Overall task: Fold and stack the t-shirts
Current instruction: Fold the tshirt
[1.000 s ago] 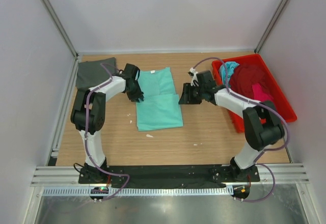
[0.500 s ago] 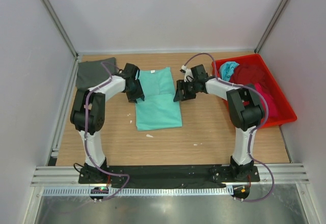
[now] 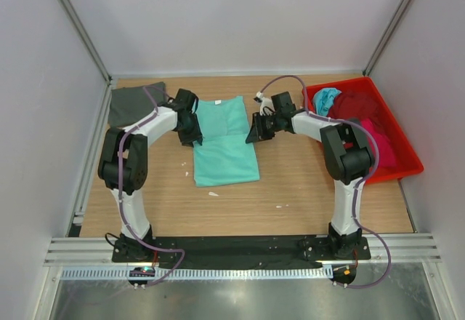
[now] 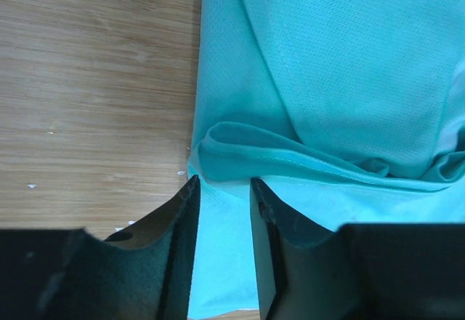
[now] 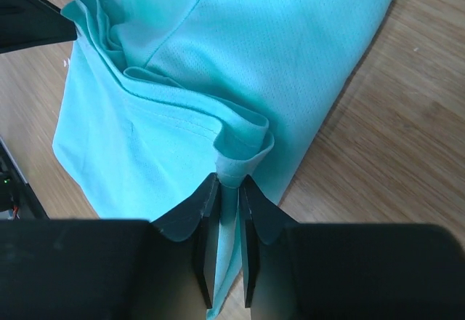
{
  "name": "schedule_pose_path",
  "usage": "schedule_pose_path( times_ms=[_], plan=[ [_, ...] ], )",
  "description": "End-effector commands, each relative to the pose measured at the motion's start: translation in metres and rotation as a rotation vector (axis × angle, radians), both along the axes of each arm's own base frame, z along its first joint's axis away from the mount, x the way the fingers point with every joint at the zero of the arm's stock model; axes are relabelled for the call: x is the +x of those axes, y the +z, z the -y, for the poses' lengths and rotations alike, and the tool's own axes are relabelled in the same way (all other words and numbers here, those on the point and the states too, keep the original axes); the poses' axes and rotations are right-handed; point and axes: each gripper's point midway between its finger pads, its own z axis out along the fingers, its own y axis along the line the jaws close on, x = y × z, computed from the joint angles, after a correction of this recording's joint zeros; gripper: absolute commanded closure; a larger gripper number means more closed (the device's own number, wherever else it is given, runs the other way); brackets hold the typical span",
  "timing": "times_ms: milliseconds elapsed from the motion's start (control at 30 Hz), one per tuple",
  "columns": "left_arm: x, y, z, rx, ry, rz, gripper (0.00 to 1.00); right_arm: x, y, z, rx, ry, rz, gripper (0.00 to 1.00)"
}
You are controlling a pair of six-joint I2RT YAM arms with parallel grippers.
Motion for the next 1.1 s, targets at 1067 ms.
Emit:
schedule_pose_path(
  times_ms=[1067],
  plan=[
    [0.01, 0.084, -0.009, 0.022, 0.031, 0.107, 0.61, 0.037, 0.052, 0.012, -0.073, -0.145, 0.083, 0.54]
  ],
)
